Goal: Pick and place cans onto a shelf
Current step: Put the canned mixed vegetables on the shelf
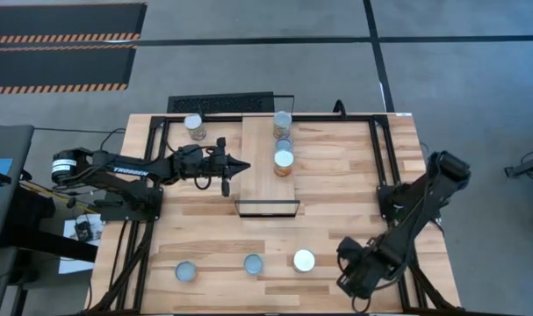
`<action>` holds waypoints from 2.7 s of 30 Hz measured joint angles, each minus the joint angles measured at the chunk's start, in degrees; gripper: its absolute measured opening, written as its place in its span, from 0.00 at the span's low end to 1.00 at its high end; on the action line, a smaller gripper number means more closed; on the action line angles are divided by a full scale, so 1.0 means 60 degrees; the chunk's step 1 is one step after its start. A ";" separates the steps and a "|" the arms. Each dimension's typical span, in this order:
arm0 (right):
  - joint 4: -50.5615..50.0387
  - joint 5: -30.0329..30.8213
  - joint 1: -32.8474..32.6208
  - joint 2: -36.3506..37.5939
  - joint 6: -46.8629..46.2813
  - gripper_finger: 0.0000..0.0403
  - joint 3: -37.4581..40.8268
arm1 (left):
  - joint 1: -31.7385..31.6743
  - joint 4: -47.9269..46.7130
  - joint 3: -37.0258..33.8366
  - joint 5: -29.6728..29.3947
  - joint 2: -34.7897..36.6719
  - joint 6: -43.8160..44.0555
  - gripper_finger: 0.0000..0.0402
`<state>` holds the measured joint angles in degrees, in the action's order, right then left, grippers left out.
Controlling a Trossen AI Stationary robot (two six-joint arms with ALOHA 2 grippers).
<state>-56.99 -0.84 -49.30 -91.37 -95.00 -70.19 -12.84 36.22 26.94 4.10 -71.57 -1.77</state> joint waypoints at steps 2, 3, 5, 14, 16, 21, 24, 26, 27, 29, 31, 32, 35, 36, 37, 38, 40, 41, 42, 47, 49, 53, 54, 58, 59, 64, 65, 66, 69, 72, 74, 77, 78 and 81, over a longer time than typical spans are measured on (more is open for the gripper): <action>-0.0007 -0.0497 -0.0004 -0.0358 -0.0416 0.38 0.0000 | 0.0000 0.0001 0.0000 0.0000 0.0000 0.0016 0.00; -0.0005 -0.0652 -0.0004 -0.0486 -0.0576 0.41 0.0000 | 0.0000 -0.0001 0.0000 0.0000 0.0000 0.0020 0.00; 0.0060 -0.0703 -0.0028 -0.0649 -0.0857 0.45 0.0006 | 0.0000 0.0005 0.0000 0.0007 0.0000 0.0053 0.00; 0.0107 -0.0841 0.0012 -0.1330 -0.1203 0.40 0.0007 | 0.0000 -0.0120 0.0000 0.0007 -0.0004 0.0092 0.00; 0.0110 -0.0852 0.0078 -0.1516 -0.1203 0.36 0.0007 | 0.0000 -0.0123 0.0000 0.0007 -0.0004 0.0092 0.00; 0.0310 -0.0918 0.0127 -0.1936 -0.0886 0.28 -0.0020 | 0.0000 -0.0121 0.0000 -0.0047 -0.0004 0.0140 0.00; 0.0402 -0.1016 0.0266 -0.2019 -0.0419 0.21 -0.0040 | 0.0000 -0.0126 0.0000 -0.0055 -0.0004 0.0255 0.00; 0.0233 -0.1095 0.0432 -0.1929 0.0062 0.15 -0.0105 | 0.0000 -0.0130 0.0000 -0.0057 -0.0004 0.0296 0.00; -0.0010 -0.1021 0.0537 -0.1864 0.0357 0.11 -0.0187 | 0.0000 -0.0140 0.0000 -0.0055 -0.0004 0.0302 0.00; -0.0622 -0.0866 0.0843 -0.1635 0.0972 0.04 -0.0490 | 0.0000 -0.0176 0.0000 -0.0058 -0.0004 0.0307 0.00; -0.1340 -0.0560 0.1231 -0.1197 0.1608 0.03 -0.0836 | -0.0003 -0.0218 0.0000 -0.0062 -0.0004 0.0307 0.00; -0.1719 -0.0424 0.1469 -0.0985 0.1945 0.03 -0.1003 | -0.0023 -0.0229 0.0000 -0.0065 -0.0004 0.0308 0.00; -0.2797 0.0414 0.2323 -0.0390 0.3002 0.04 -0.1432 | -0.0150 -0.0259 0.0000 -0.0068 -0.0004 0.0399 0.00; -0.3183 0.0750 0.2670 -0.0170 0.3319 0.03 -0.1611 | -0.0202 -0.0318 0.0004 -0.0069 -0.0004 0.0413 0.00; -0.3524 0.1099 0.3038 0.0051 0.3643 0.02 -0.1765 | -0.0253 -0.0406 0.0004 -0.0073 -0.0004 0.0426 0.00; -0.3942 0.1412 0.3438 0.0254 0.3971 0.01 -0.1869 | -0.0307 -0.0469 0.0004 -0.0071 -0.0005 0.0443 0.00; -0.4632 0.1993 0.4303 0.0528 0.4769 0.01 -0.2026 | -0.0366 -0.0393 -0.0041 -0.0073 -0.0007 0.0482 0.00; -0.4771 0.2220 0.4766 0.0660 0.5264 0.02 -0.2065 | -0.0397 -0.0298 -0.0105 -0.0069 -0.0007 0.0482 0.00; -0.4728 0.2400 0.5247 0.0781 0.5898 0.02 -0.2101 | -0.0421 -0.0304 -0.0155 -0.0070 -0.0007 0.0485 0.00; -0.3006 0.2322 0.7337 0.0795 0.9749 0.02 -0.2127 | -0.0550 -0.0372 -0.0164 -0.0076 -0.0007 0.0486 0.00; -0.2106 0.2148 0.7857 0.0578 1.1040 0.02 -0.2142 | -0.0546 -0.0393 -0.0164 -0.0070 -0.0008 0.0481 0.00; -0.1013 0.1584 0.8427 -0.0049 1.3062 0.02 -0.2131 | -0.0546 -0.0446 -0.0164 -0.0069 -0.0007 0.0406 0.00; -0.0824 0.1429 0.8496 -0.0253 1.3442 0.02 -0.2131 | -0.0546 -0.0454 -0.0164 -0.0069 -0.0007 0.0406 0.00; -0.0305 0.1076 0.8555 -0.0986 1.4603 0.02 -0.2281 | -0.0546 -0.0501 -0.0164 -0.0069 -0.0007 0.0402 0.00; -0.0214 0.0971 0.8531 -0.1181 1.4821 0.02 -0.2381 | -0.0546 -0.0500 -0.0164 -0.0067 -0.0007 0.0397 0.00; -0.0224 0.0842 0.8281 -0.2059 1.5611 0.02 -0.2989 | -0.0546 -0.0501 -0.0164 -0.0068 -0.0007 0.0388 0.00; -0.0245 0.0844 0.8239 -0.2207 1.5739 0.02 -0.3109 | -0.0546 -0.0498 -0.0164 -0.0069 -0.0007 0.0388 0.00; -0.0246 0.0842 0.8194 -0.2350 1.5842 0.02 -0.3240 | -0.0546 -0.0507 -0.0164 -0.0067 -0.0007 0.0391 0.00; -0.0413 0.0823 0.8100 -0.2718 1.5992 0.02 -0.3505 | -0.0546 -0.0516 -0.0164 -0.0066 -0.0007 0.0391 0.00; -0.0601 0.0812 0.8081 -0.2919 1.6169 0.02 -0.3660 | -0.0546 -0.0547 -0.0164 -0.0066 -0.0007 0.0391 0.00; -0.0736 0.0820 0.8083 -0.2926 1.6163 0.02 -0.3672 | -0.0546 -0.0552 -0.0164 -0.0066 -0.0007 0.0395 0.00; -0.0715 0.0826 0.8083 -0.2926 1.6163 0.02 -0.3676 | -0.0546 -0.0549 -0.0164 -0.0066 -0.0007 0.0395 0.00; -0.0724 0.0833 0.8083 -0.2910 1.6154 0.03 -0.3674 | -0.0546 -0.0552 -0.0164 -0.0066 -0.0007 0.0398 0.00; -0.0714 0.0845 0.8080 -0.2890 1.6100 0.07 -0.3672 | -0.0546 -0.0553 -0.0164 -0.0064 -0.0007 0.0398 0.00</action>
<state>-61.28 4.23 -0.82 -108.71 1.60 -92.23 -16.12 32.90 25.96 3.71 -71.61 0.62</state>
